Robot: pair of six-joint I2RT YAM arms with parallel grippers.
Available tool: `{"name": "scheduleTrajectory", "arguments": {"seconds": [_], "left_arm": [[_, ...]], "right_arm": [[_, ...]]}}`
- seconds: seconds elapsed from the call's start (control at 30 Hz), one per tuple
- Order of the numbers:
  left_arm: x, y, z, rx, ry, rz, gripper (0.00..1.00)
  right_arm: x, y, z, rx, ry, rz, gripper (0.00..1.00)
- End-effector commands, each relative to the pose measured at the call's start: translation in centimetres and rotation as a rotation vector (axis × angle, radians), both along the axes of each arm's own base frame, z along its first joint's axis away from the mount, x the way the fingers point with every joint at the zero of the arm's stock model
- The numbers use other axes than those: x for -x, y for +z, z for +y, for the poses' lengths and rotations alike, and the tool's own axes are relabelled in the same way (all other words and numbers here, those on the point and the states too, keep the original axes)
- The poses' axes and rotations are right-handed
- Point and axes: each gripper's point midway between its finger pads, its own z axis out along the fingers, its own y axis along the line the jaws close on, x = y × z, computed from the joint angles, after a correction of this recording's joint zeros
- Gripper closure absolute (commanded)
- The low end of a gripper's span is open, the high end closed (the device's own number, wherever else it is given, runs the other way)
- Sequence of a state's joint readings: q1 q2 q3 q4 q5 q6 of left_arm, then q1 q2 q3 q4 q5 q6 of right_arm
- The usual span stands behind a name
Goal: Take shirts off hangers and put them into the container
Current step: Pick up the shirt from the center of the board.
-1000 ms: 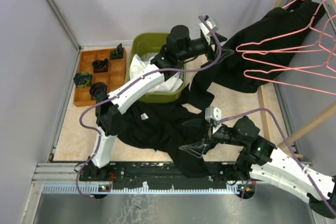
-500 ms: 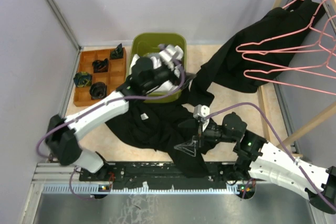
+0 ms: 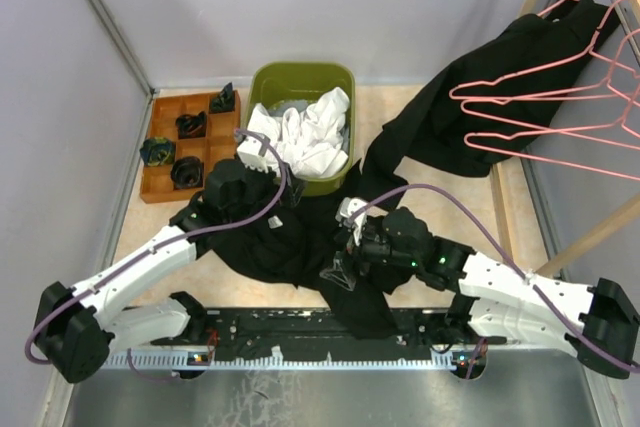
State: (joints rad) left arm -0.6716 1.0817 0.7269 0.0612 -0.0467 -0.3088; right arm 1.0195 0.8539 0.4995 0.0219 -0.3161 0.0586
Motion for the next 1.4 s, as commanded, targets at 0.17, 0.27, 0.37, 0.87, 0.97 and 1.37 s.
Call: {"name": "scheduleTrajectory", "arguments": {"seconds": [0.17, 0.27, 0.37, 0.87, 0.97, 1.37], "left_arm": [[3.9, -7.2, 5.5, -0.070, 0.231, 0.334, 0.01], [5.5, -8.9, 5.8, -0.068, 0.251, 0.440, 0.01], [6.2, -8.3, 5.5, -0.031, 0.216, 0.433, 0.01], [9.3, -14.3, 7.9, 0.029, 0.404, 0.637, 0.01], [10.2, -14.9, 4.1, 0.150, 0.194, 0.655, 0.09], [11.2, -9.0, 2.3, 0.207, 0.001, 0.558, 0.19]], "right_arm": [[-5.4, -1.0, -0.7, 0.116, -0.380, 0.105, 0.01], [-6.2, -1.7, -0.7, 0.140, -0.455, 0.149, 0.01], [-6.3, -1.8, -0.1, 0.126, -0.453, 0.171, 0.01], [-7.2, -4.3, 3.0, 0.125, -0.521, 0.339, 0.01], [-7.7, -3.7, 4.4, 0.114, -0.503, 0.340, 0.01], [-9.5, -4.4, 5.5, 0.069, -0.562, 0.329, 0.01]]}}
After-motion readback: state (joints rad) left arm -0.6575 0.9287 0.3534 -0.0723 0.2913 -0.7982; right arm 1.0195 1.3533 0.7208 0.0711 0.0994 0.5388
